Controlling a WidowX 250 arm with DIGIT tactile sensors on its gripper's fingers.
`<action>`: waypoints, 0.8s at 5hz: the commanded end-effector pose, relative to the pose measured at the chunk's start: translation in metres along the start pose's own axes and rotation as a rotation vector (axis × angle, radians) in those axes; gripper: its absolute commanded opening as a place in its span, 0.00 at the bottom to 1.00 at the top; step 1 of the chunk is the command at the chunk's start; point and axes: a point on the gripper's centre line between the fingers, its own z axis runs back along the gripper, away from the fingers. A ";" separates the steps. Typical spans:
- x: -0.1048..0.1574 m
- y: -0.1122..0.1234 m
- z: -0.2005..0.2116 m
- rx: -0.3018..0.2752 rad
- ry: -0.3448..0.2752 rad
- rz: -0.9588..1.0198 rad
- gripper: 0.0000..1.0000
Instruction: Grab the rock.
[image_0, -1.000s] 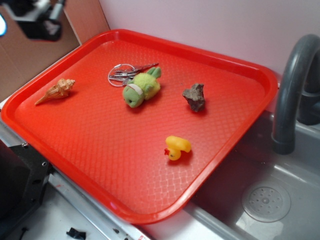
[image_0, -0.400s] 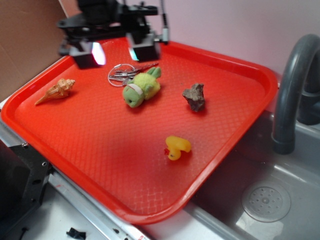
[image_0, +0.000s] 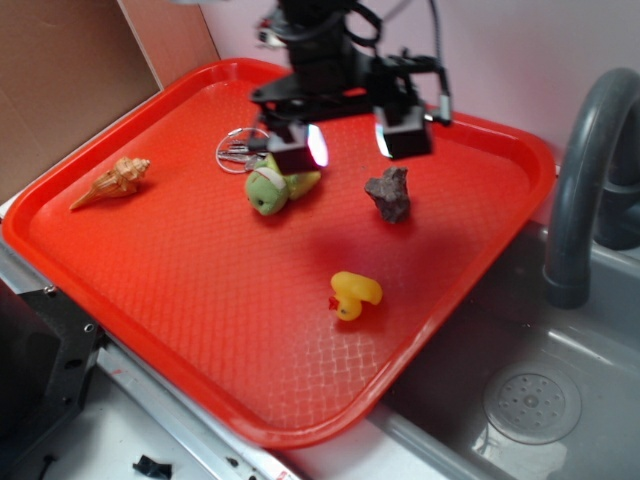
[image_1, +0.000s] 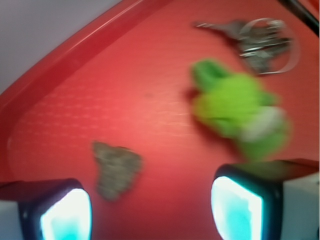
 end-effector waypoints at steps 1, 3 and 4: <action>0.013 -0.028 -0.019 0.006 0.005 -0.053 1.00; 0.005 -0.027 -0.033 0.071 0.030 -0.016 0.78; -0.005 -0.027 -0.033 0.085 0.014 -0.016 0.00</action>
